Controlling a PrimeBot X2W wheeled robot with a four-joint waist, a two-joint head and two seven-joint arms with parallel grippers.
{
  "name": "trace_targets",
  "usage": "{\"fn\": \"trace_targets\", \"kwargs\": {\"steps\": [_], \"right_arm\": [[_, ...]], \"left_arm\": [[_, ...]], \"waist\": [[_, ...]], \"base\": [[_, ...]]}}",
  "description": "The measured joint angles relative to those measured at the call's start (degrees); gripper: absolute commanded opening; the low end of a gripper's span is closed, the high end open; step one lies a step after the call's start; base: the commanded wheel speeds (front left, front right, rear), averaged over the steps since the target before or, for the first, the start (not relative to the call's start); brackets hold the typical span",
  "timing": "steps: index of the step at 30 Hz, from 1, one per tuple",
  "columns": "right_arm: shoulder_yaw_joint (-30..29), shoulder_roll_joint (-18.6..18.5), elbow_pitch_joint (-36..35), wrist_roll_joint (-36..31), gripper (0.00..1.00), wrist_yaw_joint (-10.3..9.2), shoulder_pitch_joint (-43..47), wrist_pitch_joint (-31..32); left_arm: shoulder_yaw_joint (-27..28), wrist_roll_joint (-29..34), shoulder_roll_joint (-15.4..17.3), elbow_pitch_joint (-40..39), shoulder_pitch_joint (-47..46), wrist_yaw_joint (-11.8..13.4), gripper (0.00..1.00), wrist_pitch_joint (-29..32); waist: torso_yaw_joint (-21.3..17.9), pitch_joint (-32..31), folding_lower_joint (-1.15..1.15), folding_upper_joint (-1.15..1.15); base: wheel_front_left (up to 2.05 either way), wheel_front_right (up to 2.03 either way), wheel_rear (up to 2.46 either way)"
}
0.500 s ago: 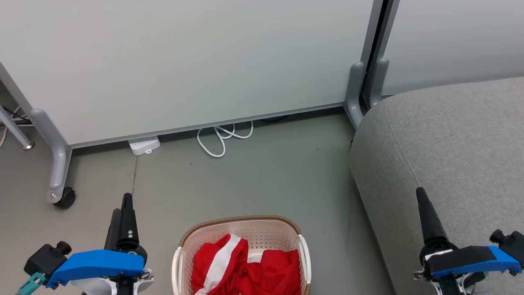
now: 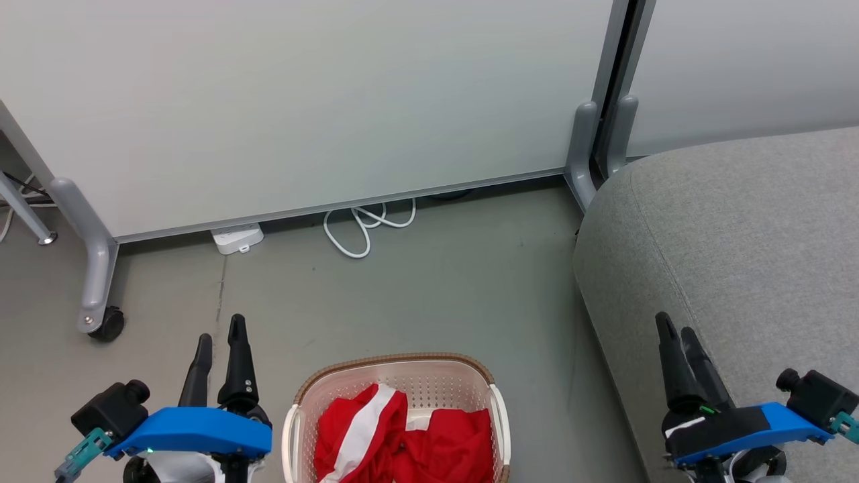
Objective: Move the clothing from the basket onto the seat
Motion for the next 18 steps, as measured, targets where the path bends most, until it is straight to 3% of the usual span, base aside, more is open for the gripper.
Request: {"fn": "trace_targets", "kwargs": {"steps": [18], "right_arm": [[1.47,-0.04,0.69,-12.59,1.00,0.01,0.00,-2.90]], "left_arm": [[-3.34,12.82,0.78,1.01,-0.07,0.74,1.00,-2.90]], "waist": [[0.16,-0.13,0.00,0.00]], "base": [[0.00,0.00,0.00]]}}
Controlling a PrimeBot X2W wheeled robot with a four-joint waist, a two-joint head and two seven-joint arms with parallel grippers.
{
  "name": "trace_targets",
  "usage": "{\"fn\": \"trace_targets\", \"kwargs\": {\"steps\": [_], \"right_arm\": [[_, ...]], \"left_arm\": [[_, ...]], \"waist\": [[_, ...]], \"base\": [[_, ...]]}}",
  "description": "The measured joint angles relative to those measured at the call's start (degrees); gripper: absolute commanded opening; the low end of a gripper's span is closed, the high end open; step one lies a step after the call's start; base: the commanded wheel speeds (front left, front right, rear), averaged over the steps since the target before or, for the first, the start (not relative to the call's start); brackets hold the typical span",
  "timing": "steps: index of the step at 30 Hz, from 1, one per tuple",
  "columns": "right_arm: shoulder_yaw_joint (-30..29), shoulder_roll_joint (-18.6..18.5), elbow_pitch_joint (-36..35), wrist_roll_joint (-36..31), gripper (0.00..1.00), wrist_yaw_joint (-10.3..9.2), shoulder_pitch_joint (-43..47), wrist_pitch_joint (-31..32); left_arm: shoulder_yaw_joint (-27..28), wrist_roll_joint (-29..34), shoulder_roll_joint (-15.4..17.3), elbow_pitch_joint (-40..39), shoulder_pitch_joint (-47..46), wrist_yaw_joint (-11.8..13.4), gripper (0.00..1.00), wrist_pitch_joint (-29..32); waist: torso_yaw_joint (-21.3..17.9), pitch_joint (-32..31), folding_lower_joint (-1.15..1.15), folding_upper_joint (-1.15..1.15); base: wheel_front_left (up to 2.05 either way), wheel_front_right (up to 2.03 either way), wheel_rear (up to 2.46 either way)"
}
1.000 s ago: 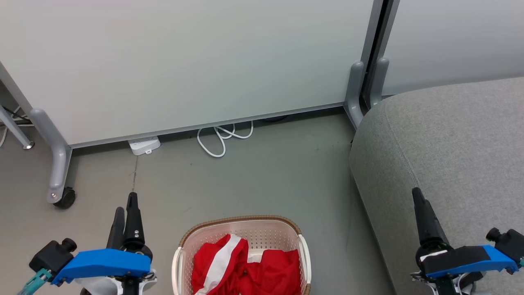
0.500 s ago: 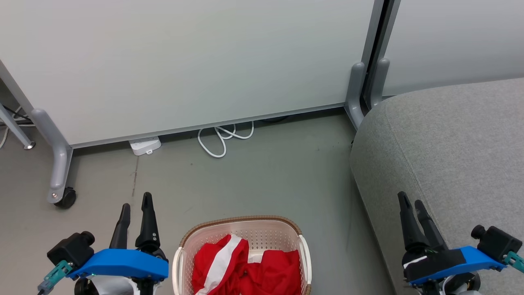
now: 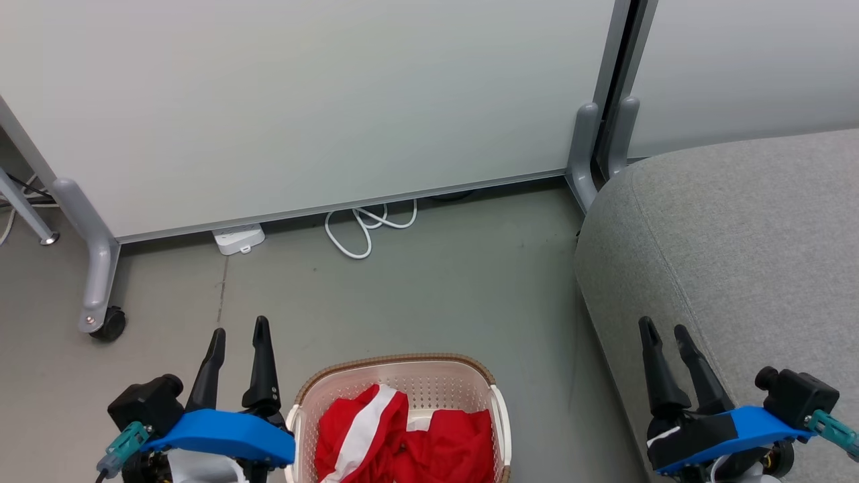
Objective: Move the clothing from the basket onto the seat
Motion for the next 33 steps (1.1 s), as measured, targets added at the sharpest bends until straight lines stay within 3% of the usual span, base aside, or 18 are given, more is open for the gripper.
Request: {"fn": "trace_targets", "kwargs": {"steps": [33], "right_arm": [[2.00,-0.10,0.25,-16.61,1.00,0.02,-0.01,-4.24]], "left_arm": [[-2.85,16.80,0.32,1.22,-0.62,-0.09,1.00,-4.24]], "waist": [[0.16,-0.23,0.00,0.00]], "base": [[0.00,0.00,0.00]]}}
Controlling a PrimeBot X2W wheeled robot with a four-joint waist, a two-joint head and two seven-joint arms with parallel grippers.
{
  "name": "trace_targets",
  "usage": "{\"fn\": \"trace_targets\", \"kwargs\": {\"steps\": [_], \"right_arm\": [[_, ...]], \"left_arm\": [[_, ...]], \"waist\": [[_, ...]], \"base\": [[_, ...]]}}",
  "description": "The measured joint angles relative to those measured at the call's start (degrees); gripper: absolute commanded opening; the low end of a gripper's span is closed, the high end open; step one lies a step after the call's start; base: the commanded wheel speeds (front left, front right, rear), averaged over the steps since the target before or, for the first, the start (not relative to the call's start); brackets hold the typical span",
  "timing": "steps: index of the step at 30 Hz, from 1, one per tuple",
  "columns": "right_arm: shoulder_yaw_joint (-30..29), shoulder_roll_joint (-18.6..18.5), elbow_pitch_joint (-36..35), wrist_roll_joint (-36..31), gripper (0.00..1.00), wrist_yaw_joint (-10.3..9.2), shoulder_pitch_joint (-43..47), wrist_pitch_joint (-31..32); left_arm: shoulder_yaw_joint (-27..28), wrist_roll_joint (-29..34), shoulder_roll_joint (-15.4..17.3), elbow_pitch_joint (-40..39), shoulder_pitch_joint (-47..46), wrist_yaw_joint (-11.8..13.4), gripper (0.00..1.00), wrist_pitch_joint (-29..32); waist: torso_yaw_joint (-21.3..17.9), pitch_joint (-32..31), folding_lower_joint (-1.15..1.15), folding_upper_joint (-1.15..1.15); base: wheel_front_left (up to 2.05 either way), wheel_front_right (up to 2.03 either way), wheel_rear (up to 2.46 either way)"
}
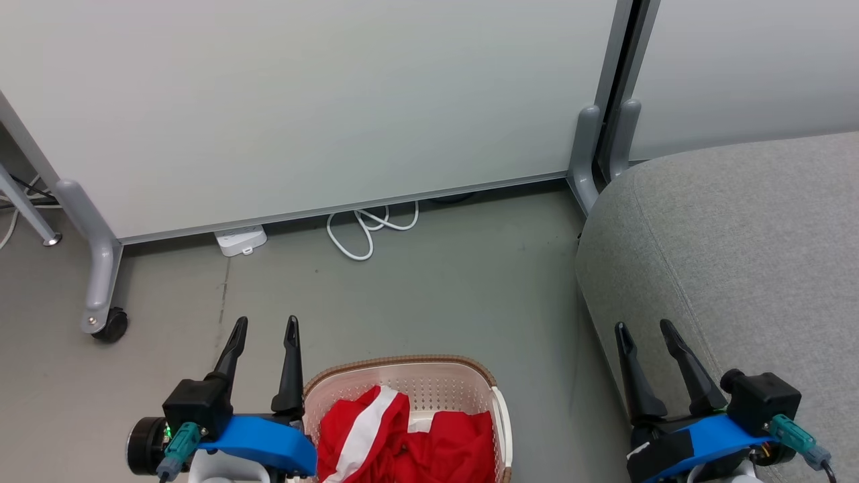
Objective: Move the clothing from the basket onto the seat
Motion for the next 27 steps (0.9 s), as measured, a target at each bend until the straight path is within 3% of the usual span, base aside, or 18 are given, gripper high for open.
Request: {"fn": "trace_targets", "kwargs": {"steps": [27], "right_arm": [[1.08,-0.08,1.05,-10.76,1.00,0.07,0.00,-2.75]], "left_arm": [[-1.01,11.28,-0.27,1.66,0.00,-0.90,1.00,-2.78]], "waist": [[0.69,-0.57,0.00,0.00]], "base": [[0.00,0.00,0.00]]}}
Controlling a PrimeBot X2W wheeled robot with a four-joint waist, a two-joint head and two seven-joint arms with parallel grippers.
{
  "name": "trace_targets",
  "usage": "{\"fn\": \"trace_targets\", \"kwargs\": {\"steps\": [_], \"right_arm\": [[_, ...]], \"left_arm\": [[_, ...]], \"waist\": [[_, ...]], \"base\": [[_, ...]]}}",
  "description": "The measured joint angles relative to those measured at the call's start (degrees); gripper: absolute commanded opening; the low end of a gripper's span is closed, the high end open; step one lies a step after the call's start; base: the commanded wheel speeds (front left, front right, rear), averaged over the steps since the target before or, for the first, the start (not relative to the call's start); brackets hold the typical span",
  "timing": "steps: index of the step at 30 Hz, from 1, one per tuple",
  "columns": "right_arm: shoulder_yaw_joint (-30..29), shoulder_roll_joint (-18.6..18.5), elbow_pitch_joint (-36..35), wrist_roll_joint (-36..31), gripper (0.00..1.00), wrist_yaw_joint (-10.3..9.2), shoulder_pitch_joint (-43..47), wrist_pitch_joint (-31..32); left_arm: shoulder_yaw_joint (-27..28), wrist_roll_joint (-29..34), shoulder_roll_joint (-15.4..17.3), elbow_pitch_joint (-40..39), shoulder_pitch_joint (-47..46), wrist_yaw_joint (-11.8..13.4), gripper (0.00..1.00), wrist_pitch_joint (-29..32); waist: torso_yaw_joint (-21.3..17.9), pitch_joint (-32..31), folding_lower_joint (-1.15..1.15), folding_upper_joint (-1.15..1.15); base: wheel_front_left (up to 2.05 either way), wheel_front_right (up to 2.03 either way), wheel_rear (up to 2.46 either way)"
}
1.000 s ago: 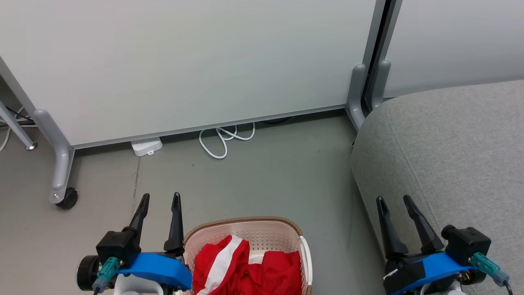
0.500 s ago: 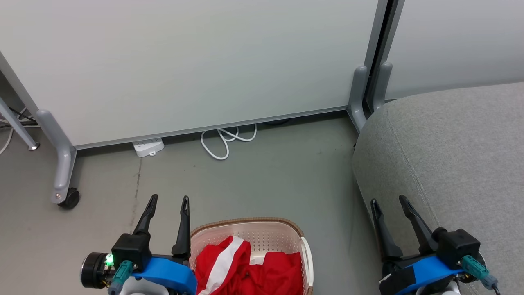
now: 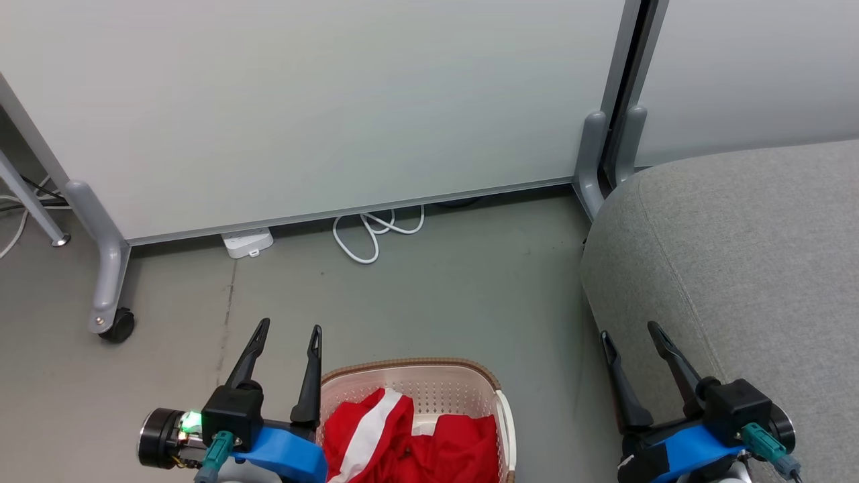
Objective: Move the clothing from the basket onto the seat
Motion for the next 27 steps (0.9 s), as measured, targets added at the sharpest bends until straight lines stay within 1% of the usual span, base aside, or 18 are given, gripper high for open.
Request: {"fn": "trace_targets", "kwargs": {"steps": [9,18,23,27], "right_arm": [[0.01,-0.01,0.29,0.03,1.00,0.00,0.01,-0.01],[0.14,-0.02,0.37,0.01,1.00,0.00,-0.03,-0.02],[0.60,-0.02,0.42,-0.42,1.00,0.00,-0.34,-0.03],[1.29,-0.03,0.26,-1.04,1.00,0.00,-1.56,-0.04]], "left_arm": [[0.18,-0.02,-0.07,0.45,0.00,-0.13,1.00,0.00],[0.23,-0.59,-0.14,1.87,-1.04,-0.89,1.00,0.00],[-0.10,-0.98,0.05,4.49,-3.64,-1.52,1.00,-0.03],[-1.08,-1.43,1.03,8.38,-6.83,-2.03,1.00,-0.05]], "waist": [[0.25,-0.08,0.00,0.00],[0.19,0.50,0.00,0.00],[-0.65,1.73,0.00,0.00],[-1.73,3.83,0.00,0.00]], "base": [[0.00,0.00,0.00],[0.00,0.00,0.00],[0.00,0.00,0.00],[0.00,0.00,0.00]]}}
